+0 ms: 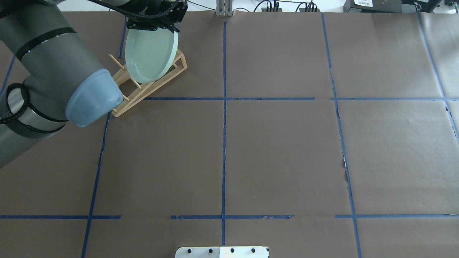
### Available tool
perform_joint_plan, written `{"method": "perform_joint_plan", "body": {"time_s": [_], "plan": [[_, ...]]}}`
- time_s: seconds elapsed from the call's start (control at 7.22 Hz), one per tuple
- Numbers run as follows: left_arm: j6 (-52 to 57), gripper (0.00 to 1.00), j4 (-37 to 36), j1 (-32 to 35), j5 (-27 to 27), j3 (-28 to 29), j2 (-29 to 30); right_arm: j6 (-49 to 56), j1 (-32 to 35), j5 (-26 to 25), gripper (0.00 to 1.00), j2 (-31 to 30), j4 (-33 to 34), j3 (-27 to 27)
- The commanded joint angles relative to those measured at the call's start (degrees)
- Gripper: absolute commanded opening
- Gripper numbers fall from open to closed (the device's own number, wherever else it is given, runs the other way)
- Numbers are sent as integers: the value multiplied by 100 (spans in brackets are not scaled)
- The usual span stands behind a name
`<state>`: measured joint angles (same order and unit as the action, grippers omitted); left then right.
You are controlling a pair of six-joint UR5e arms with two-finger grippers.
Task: Place plate on rack
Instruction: 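Lift the plate with the left gripper and tilt it upright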
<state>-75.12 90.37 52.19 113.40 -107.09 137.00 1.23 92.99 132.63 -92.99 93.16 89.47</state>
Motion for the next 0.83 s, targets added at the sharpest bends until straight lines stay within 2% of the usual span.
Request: {"method": "perform_joint_plan", "body": {"time_s": [0.0, 0.28, 0.69], "plan": [[-1314, 0, 1661, 395, 7, 327, -331, 0, 0, 0, 100, 0, 0, 0], [-3149, 0, 3444, 625, -62, 504, -830, 0, 0, 0, 100, 0, 0, 0], [-5129, 0, 5538, 661, -1114, 1214, -1088, 0, 0, 0, 100, 0, 0, 0]]}}
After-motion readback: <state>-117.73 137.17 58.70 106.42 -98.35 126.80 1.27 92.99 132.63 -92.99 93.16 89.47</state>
